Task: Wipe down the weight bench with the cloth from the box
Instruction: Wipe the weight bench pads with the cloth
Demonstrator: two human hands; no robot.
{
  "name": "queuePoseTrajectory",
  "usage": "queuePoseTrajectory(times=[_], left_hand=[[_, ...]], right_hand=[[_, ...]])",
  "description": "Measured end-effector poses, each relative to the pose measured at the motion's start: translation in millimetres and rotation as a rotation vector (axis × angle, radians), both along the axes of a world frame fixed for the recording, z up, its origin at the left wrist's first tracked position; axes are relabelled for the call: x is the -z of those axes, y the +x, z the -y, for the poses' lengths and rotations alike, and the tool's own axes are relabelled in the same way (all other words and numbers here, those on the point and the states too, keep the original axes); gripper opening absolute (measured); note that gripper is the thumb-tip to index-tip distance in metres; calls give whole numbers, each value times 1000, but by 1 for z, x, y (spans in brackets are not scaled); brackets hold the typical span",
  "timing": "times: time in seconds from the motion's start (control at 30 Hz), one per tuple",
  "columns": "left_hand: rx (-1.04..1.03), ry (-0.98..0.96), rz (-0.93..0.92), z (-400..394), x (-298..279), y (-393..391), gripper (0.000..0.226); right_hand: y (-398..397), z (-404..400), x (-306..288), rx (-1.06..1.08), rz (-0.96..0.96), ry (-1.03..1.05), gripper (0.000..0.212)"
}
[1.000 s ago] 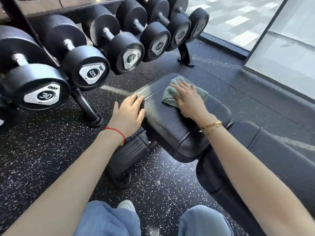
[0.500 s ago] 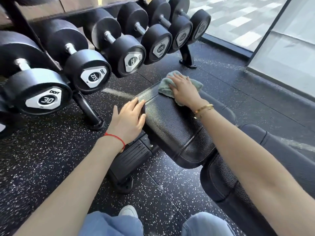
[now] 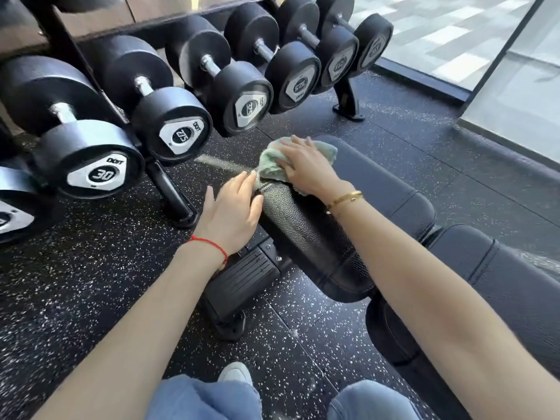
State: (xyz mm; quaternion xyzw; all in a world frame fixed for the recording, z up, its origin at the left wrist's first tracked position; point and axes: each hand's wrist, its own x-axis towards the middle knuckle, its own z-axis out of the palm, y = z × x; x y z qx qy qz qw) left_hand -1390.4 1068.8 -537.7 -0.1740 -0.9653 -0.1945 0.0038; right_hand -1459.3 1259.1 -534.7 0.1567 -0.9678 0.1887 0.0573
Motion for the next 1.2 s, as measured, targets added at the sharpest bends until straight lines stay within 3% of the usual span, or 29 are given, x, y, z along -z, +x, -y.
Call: queuePoseTrajectory(times=[0.1,0.27,0.5,0.7,0.77,1.03,1.2], left_hand=[[-19,70,-28,-4,-4,-1,47],[-11,69,-76,-6,-6,0,45],[71,-62,-3,-9,6,7,54],[87,-119,-2,-28,8,8,55],[85,-130,-1,-34,9,8,54],[72,-142,40,-38,12,12,55],[73,-138,33,-38,13,11,56]], right_hand=[[24,24,7,-198,-29,-22,41],[98,-9,18,-218,-121,-40,44],[47,-61,10,204,-83,-63,44],[160,-36,18,-80,-67,-73,54],[186,-51,19,-74,-69,-82,51],[114,-114,14,454,-71,-54,45],[188,-64,22,70,-96,-54,60]])
